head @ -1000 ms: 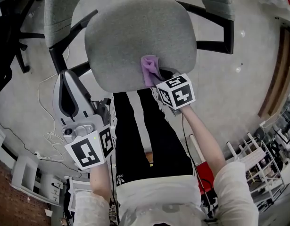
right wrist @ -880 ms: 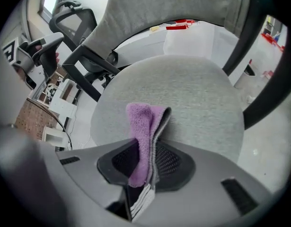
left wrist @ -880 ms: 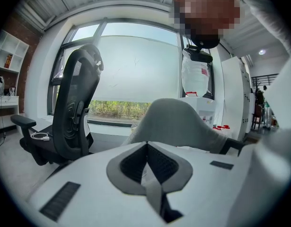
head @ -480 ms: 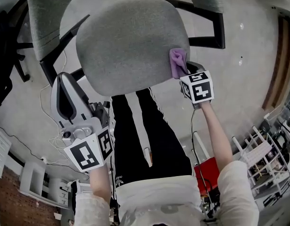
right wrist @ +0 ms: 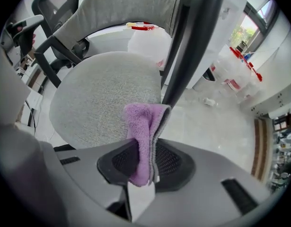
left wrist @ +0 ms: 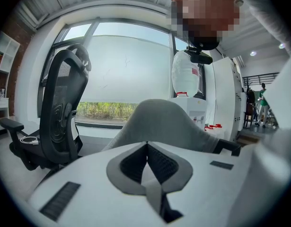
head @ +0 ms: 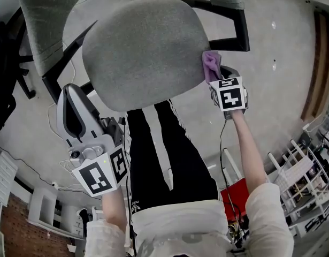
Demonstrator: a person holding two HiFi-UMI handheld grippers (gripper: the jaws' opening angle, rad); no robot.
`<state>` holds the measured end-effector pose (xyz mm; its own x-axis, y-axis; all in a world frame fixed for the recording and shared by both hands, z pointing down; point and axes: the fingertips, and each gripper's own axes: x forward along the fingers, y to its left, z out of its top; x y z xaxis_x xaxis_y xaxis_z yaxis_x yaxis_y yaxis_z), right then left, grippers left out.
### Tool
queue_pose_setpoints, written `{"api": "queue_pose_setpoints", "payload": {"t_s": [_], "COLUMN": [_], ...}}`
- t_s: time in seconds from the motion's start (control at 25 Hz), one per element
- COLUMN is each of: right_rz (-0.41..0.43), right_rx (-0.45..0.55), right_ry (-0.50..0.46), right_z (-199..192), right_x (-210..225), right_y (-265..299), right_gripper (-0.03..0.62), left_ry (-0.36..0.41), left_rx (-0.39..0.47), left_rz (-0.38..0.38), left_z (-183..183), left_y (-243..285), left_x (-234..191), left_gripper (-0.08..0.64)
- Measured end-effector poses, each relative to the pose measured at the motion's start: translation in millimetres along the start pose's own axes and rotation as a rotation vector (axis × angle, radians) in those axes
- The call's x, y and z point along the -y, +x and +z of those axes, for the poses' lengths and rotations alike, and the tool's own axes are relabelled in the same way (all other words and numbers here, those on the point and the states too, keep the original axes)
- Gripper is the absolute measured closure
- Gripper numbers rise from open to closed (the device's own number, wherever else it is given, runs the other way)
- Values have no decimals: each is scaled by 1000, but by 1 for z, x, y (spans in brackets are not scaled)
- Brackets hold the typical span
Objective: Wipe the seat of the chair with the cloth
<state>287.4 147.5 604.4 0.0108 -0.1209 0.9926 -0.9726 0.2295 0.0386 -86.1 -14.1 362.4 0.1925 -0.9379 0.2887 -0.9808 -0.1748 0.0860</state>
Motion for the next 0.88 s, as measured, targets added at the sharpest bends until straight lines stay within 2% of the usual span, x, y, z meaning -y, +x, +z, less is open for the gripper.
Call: {"api": "queue_pose_setpoints", "payload": {"t_s": [0.32,0.48,0.68,0.8,0.88], "right_rz": [-23,-35,1,8,7], "right_rx": [-7,38,159,287,386], "right_ry": [43,53,125,171,163], "right_z": [3,25,80,145,192], "right_x": [-2,-6,-24,-23,-25], "right_y": [-7,-23,-79,-127,-170], "right_gripper": [500,500,500,500,500], "left_ry": [1,-4,0,-13,-25], "left_rx": [-1,25,59,111,149], "left_rz": [-11,1,-21,-38,-49], "left_z": [1,13,56,101,141], "left_y": [-3,-2,-3,10,16], "left_x": [3,-3,5,18,29], "left_gripper": [548,548,548,548,548]}}
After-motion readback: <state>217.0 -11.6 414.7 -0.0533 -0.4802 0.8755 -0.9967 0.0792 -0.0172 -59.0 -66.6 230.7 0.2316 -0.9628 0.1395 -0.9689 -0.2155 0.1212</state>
